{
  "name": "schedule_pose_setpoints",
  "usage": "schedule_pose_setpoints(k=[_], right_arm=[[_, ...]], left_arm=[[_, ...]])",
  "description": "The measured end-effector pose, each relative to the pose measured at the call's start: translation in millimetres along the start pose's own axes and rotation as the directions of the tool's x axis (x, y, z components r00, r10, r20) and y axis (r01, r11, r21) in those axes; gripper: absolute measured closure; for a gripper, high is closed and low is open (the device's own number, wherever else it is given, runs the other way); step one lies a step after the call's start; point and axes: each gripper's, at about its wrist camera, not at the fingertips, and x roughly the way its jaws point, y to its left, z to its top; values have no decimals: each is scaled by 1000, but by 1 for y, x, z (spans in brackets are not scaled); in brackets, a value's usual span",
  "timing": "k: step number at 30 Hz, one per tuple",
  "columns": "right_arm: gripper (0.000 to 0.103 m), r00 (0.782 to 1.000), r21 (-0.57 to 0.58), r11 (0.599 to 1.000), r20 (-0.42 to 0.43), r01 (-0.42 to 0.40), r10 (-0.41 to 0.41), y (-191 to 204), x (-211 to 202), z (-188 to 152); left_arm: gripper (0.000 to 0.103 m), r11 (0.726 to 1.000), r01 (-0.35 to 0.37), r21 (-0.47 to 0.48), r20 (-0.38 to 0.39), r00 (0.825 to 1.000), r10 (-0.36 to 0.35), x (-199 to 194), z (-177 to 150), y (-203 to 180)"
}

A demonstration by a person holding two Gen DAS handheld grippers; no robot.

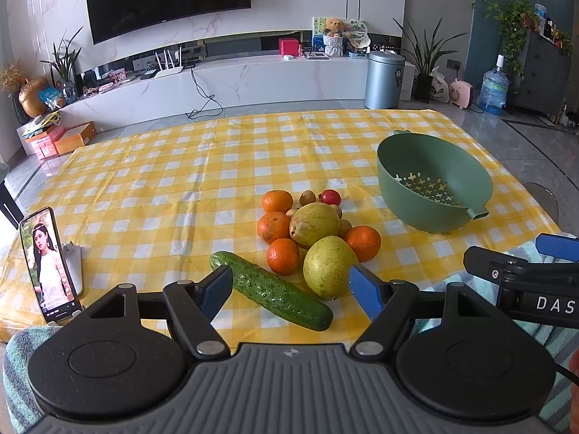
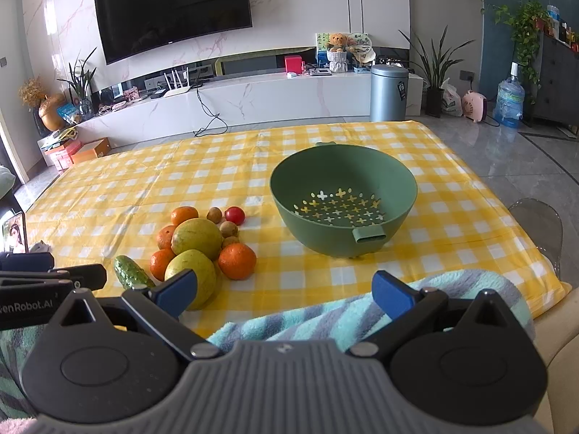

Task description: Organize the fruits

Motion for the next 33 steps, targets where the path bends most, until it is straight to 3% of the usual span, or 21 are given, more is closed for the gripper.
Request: schedule_pose_setpoints(k=[11,20,21,23,26,29,33], right_arm=[[4,1000,-16,1000,5,-24,24,1,9,3],[4,994,-131,988,66,-79,88,20,25,5],[5,993,-136,987,62,-90,99,22,29,5],[17,993,-136,985,40,-109,115,26,40,5],[24,987,-123,980,-10,-159,159,31,58,4],[30,978,-112,971,-40,-209,206,39,74,3],[30,963,-85,962,-98,-259,251,49,96,2]], left_arm=[[17,1000,5,26,-23,1000,-4,8,5,7],[30,995,79,57,-58,995,-75,19,15,20],[33,995,84,49,-68,994,-81,22,16,23],[37,996,92,7,-94,991,-91,30,16,29],[48,992,101,-79,-144,983,-111,43,16,41],[48,986,76,-145,-186,977,-103,54,15,49],[48,969,43,-244,-240,965,-103,73,14,61]])
